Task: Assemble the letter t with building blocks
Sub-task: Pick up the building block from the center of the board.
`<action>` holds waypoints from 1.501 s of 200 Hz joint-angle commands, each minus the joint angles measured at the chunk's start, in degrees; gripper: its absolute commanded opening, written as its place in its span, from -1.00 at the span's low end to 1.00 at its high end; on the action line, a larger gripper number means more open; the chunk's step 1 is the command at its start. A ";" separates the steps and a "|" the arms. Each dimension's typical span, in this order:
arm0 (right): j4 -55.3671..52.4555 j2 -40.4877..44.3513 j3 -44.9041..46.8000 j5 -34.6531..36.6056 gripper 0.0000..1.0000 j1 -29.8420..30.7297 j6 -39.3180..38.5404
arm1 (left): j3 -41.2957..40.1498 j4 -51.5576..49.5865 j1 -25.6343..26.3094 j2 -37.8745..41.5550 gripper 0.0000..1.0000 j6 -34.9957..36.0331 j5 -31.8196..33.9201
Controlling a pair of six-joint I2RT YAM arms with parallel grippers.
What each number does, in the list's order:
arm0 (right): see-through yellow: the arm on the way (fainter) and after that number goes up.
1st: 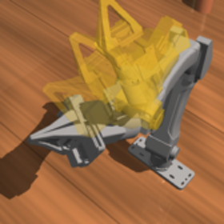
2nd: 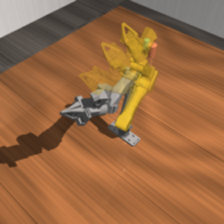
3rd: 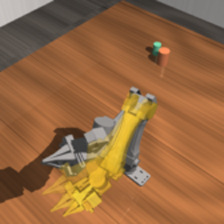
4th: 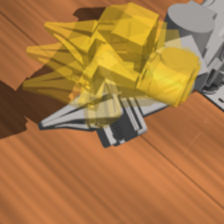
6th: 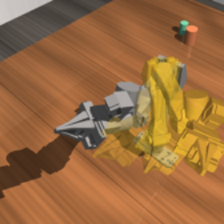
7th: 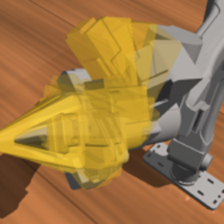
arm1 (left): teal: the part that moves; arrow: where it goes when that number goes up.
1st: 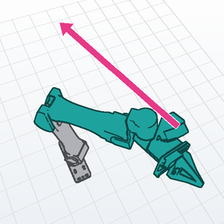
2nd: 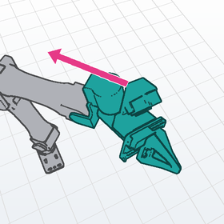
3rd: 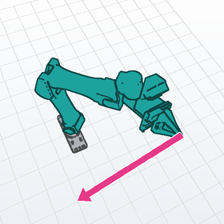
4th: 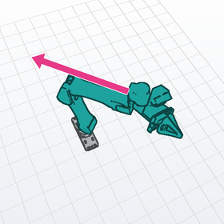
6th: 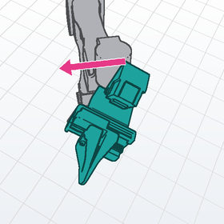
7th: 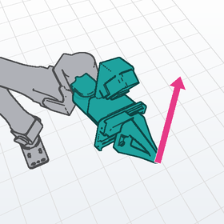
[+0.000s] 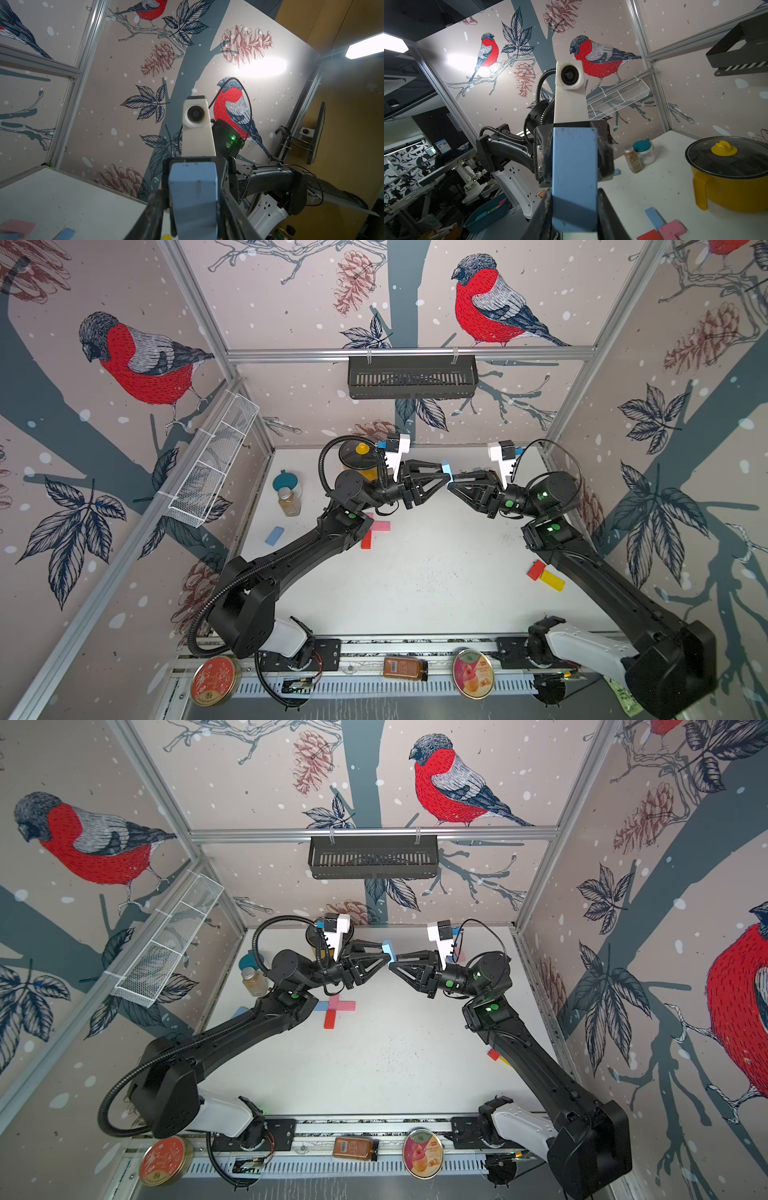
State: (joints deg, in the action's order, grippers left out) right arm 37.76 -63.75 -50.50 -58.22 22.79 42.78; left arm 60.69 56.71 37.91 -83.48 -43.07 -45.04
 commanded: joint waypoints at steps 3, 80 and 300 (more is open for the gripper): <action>1.03 -0.15 -0.13 -0.72 -0.68 0.07 -1.16 | 0.64 3.15 0.10 -0.35 -0.15 -0.70 -1.80; -0.40 -0.41 -0.04 -0.59 -0.65 -0.07 -2.19 | 0.93 3.47 0.13 -1.08 -0.63 -1.12 -3.16; -35.06 11.02 0.72 22.83 0.99 -9.07 -17.16 | -1.24 -85.26 0.32 14.23 -1.00 16.07 51.73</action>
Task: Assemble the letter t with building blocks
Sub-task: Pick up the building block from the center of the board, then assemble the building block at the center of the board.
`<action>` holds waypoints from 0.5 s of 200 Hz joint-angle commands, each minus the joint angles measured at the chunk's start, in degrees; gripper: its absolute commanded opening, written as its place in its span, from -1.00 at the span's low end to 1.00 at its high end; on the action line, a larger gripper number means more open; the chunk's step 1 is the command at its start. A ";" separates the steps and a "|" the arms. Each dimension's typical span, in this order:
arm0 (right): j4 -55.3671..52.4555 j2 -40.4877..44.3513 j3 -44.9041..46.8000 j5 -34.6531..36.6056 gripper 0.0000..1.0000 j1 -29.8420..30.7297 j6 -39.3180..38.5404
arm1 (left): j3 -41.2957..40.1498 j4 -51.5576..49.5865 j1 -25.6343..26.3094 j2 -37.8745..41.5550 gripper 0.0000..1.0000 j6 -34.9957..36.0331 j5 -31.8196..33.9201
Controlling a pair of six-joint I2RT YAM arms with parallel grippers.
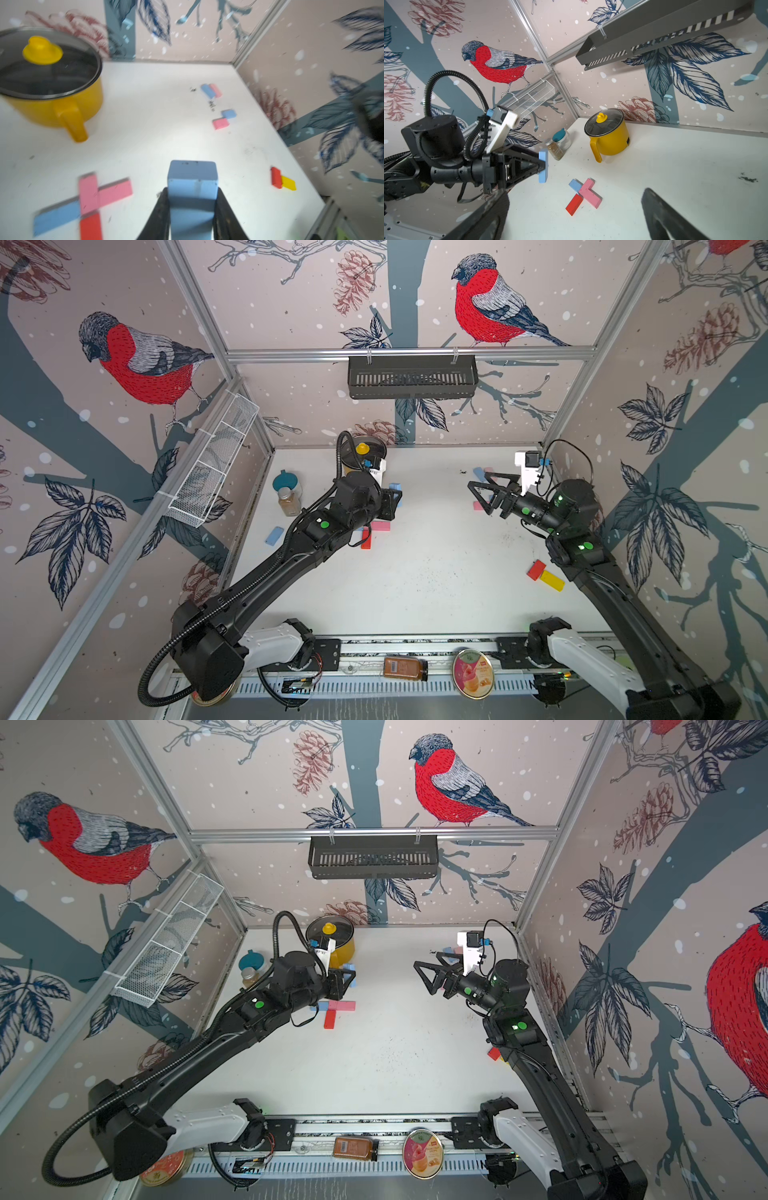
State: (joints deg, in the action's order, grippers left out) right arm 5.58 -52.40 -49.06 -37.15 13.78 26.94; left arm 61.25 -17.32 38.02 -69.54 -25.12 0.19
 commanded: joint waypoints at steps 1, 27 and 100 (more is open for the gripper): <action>-2.92 -0.33 -0.66 1.79 0.99 -0.03 -1.30 | -1.87 -11.45 0.21 0.28 -1.00 -1.95 6.68; -2.88 -0.33 -0.27 2.05 0.99 -0.07 -1.30 | -5.24 -16.35 0.65 -0.35 -1.00 -3.49 9.24; -3.88 -1.03 -0.33 2.39 0.99 -0.07 -2.18 | -10.62 -21.19 0.73 -9.38 -1.00 -6.35 7.29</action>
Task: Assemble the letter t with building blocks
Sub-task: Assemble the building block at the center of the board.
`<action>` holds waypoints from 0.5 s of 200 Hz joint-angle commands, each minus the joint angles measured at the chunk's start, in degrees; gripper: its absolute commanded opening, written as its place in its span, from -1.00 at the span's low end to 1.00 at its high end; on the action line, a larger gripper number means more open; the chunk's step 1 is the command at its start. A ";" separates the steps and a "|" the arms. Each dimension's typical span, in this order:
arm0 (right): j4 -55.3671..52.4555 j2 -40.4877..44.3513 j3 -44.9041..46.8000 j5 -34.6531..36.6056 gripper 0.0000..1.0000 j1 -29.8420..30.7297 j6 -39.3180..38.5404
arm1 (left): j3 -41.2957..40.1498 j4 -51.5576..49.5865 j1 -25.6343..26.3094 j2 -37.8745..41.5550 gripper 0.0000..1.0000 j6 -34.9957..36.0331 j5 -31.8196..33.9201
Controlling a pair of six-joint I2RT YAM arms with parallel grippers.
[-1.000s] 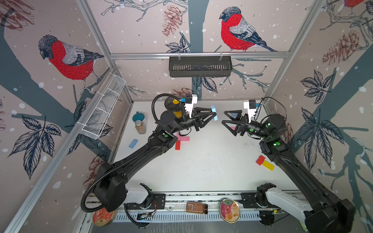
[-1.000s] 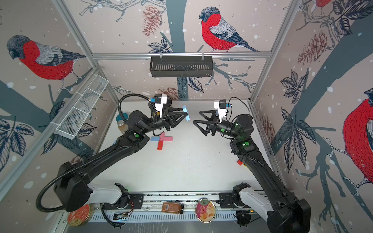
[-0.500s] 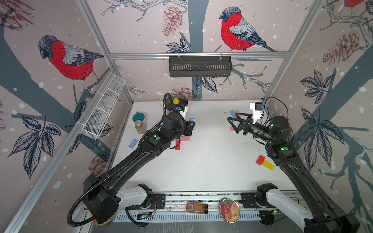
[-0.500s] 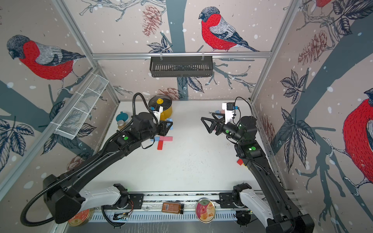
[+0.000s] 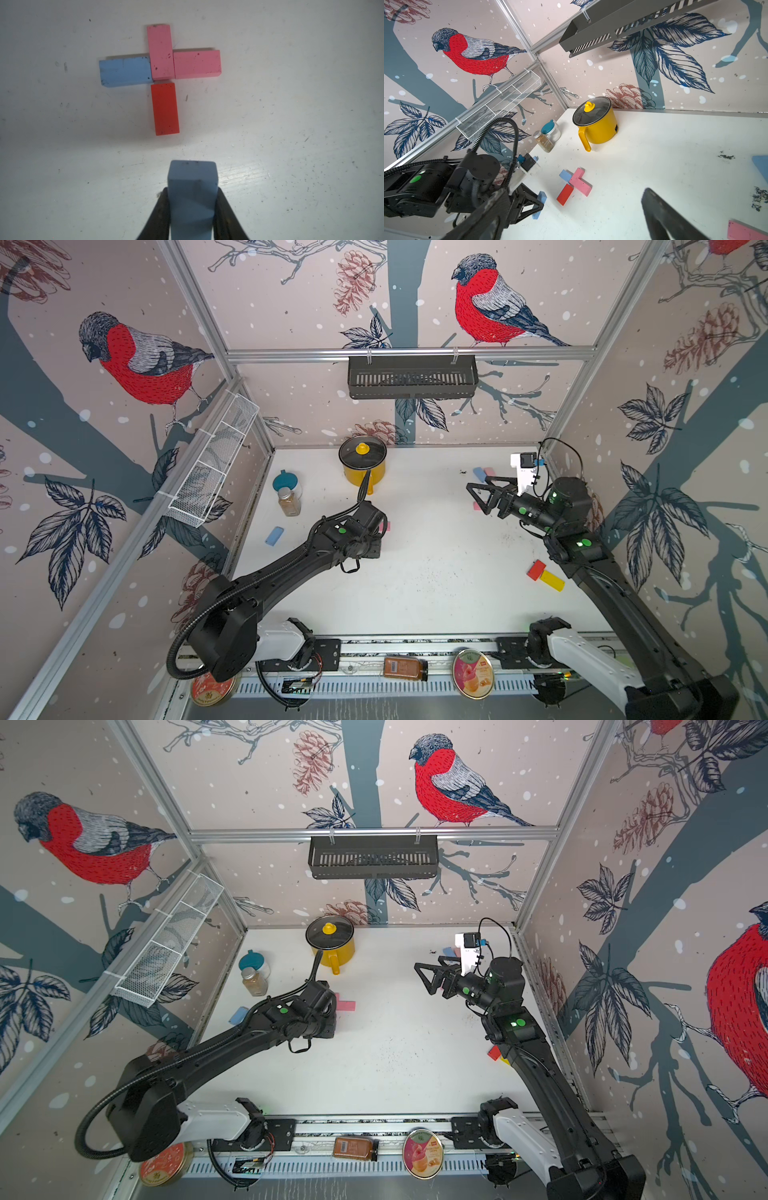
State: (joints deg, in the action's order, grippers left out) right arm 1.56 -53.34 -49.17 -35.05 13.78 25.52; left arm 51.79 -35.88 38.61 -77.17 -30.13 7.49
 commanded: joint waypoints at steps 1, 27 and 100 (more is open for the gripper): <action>0.12 -0.09 -0.22 0.31 0.99 -0.07 -0.79 | -1.25 -2.58 0.14 -1.84 -1.00 -1.34 -0.01; -0.37 0.23 -0.12 0.77 0.99 -0.07 -1.43 | -2.38 -2.25 0.14 -3.88 -1.00 -0.94 0.19; -0.59 0.59 0.29 1.12 0.99 0.02 -1.82 | -2.76 -0.18 -0.24 -11.32 -1.00 -1.03 0.82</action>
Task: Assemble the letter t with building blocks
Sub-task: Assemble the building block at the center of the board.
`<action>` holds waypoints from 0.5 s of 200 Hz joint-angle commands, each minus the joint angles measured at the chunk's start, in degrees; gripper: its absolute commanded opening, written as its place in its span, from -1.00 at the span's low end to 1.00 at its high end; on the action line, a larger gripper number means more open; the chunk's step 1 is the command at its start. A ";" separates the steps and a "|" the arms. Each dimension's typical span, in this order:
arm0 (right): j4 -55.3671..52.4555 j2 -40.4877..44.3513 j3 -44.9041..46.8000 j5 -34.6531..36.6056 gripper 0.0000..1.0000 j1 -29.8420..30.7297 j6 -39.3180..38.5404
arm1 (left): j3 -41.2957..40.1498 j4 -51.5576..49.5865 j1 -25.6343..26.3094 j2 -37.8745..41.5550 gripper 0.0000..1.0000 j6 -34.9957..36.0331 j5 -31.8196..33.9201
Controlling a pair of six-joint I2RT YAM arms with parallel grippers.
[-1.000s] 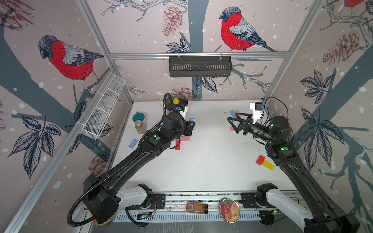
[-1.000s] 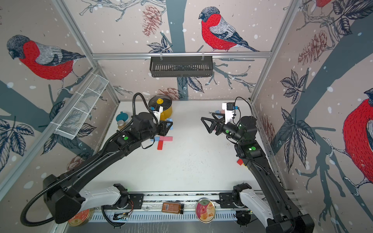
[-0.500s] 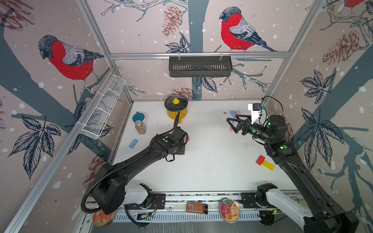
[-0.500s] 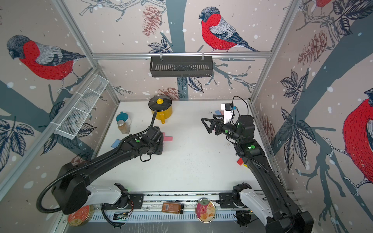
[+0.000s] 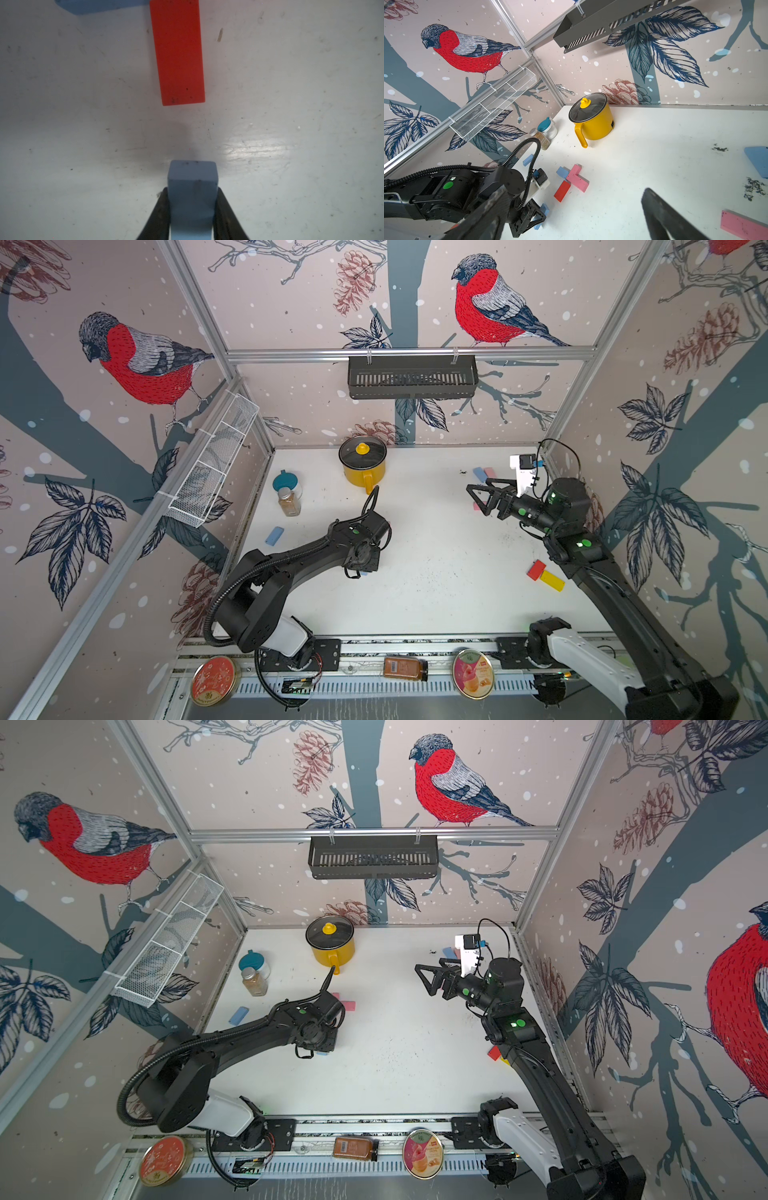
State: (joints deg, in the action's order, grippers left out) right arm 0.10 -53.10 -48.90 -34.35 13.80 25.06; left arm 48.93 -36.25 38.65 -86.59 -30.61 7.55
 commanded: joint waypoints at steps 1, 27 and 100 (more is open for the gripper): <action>0.83 0.36 -0.01 0.42 0.99 0.00 -1.35 | 0.20 0.20 -0.31 -2.00 -1.00 -0.53 0.73; 0.60 0.78 0.11 0.73 0.99 0.00 -1.67 | 0.47 1.00 -1.21 -3.82 -1.00 -0.11 -0.07; 0.11 1.33 0.32 2.35 0.99 0.08 -2.55 | 2.21 2.20 -4.29 -7.15 -1.00 0.95 -2.85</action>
State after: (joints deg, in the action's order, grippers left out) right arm -0.27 -51.88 -48.51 -33.04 13.82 23.64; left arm 50.83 -35.35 34.76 -92.58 -29.98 5.54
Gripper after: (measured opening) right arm 0.995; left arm 0.304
